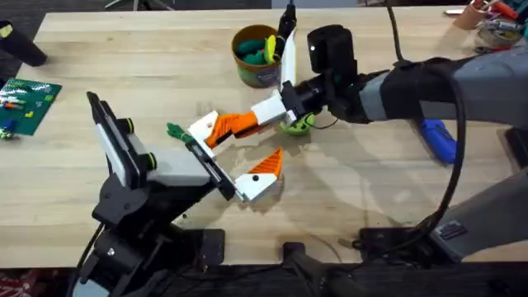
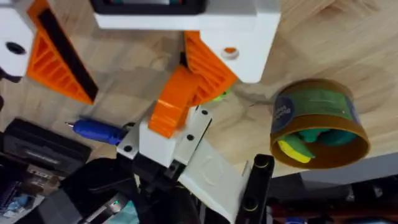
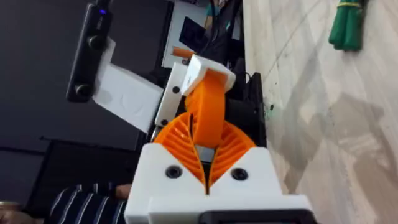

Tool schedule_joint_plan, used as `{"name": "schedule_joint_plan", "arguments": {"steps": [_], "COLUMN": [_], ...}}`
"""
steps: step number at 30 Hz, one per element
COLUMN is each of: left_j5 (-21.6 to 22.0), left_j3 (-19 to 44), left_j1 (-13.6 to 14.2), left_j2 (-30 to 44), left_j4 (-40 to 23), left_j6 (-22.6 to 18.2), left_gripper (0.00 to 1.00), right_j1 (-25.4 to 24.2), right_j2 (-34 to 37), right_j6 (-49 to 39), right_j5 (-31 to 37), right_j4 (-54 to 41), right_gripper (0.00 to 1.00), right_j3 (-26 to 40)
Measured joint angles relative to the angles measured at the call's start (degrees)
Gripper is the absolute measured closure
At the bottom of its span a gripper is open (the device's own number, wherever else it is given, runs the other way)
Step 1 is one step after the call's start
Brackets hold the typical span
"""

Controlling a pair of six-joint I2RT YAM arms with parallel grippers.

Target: Pick up the gripper from the table and insert it into the empty holder that is missing its gripper. Then pick up a screw, insert it into the mounting hole, and use the screwdriver to tighten it. Finally, clean up the table by picking up the vegetable and placing it into the bucket.

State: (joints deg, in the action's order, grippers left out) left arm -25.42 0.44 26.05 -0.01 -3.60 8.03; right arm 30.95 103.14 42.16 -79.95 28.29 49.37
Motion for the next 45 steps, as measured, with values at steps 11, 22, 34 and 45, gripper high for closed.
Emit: {"name": "schedule_joint_plan", "arguments": {"steps": [11, 22, 34, 45], "left_j5": [-0.18, 2.01, 2.78, 3.17], "left_j3": [0.03, 0.03, 0.03, 0.03], "left_j1": [-0.05, -0.12, -0.18, -0.18], "left_j2": [0.01, 0.02, 0.01, 0.0], "left_j4": [0.0, -0.07, -0.1, -0.13], "left_j6": [-0.07, 0.21, 0.75, 1.01], "left_gripper": [0.013, 0.014, 0.014, 0.014], "right_j1": [-0.16, 1.43, 1.85, 2.02], "right_j2": [0.01, 0.01, 0.0, 0.01], "right_j6": [1.13, 1.52, 6.11, 6.37], "right_j5": [1.94, 4.89, 5.99, 6.65], "right_j4": [-0.29, -0.18, -0.03, -0.04], "right_gripper": [0.983, 0.983, 0.983, 0.974], "right_j3": [1.26, 1.92, 2.02, 2.12]}}
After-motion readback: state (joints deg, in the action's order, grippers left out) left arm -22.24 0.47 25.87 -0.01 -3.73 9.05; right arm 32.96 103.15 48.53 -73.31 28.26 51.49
